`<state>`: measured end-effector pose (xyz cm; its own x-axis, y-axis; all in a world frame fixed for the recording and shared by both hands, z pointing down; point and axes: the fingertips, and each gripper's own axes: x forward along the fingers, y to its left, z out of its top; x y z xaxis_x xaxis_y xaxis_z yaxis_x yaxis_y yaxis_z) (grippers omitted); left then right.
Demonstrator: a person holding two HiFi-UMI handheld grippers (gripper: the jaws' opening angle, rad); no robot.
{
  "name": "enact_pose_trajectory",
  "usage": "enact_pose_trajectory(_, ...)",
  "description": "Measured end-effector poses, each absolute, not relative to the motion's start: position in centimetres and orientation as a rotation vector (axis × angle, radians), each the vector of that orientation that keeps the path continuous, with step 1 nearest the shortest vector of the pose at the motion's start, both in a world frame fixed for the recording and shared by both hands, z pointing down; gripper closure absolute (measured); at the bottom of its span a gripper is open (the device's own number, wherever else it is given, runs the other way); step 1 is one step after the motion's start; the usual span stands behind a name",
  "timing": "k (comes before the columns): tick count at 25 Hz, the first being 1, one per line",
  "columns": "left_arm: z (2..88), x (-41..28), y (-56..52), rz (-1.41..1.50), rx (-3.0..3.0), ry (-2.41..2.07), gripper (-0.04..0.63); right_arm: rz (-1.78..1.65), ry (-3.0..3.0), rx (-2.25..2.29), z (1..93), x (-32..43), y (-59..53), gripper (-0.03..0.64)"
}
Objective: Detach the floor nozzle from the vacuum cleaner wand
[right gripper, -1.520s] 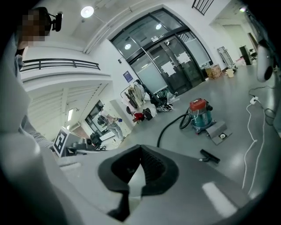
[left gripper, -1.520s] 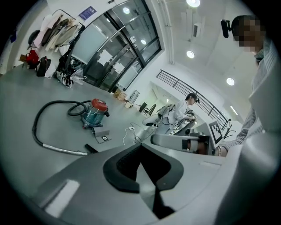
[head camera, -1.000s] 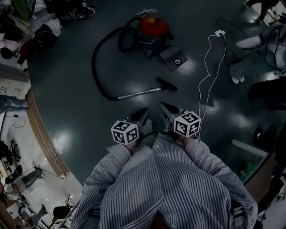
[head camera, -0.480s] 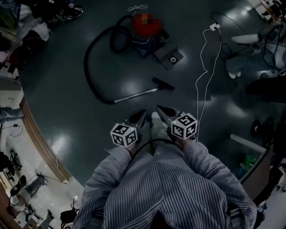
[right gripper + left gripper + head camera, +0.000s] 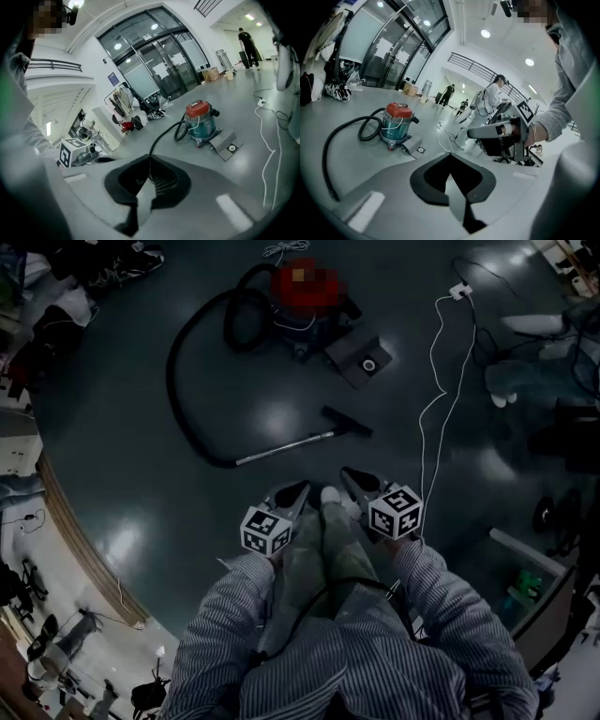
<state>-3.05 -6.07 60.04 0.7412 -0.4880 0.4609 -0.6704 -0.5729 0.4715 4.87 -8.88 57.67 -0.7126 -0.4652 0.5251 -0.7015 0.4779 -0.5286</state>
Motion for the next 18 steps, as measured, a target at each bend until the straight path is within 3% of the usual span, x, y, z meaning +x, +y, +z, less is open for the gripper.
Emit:
enact_pose_trajectory(9,77.6,-5.5,-9.3,0.649,2.42,-0.831,0.592,1.161,-2.388,0.975,73.8,5.5,-12.0,0.56)
enact_pose_trajectory(18,99.6,-6.2,-14.3,0.916,2.538,-0.691,0.508,1.237,-2.371,1.063,93.7,6.3,-17.0,0.54)
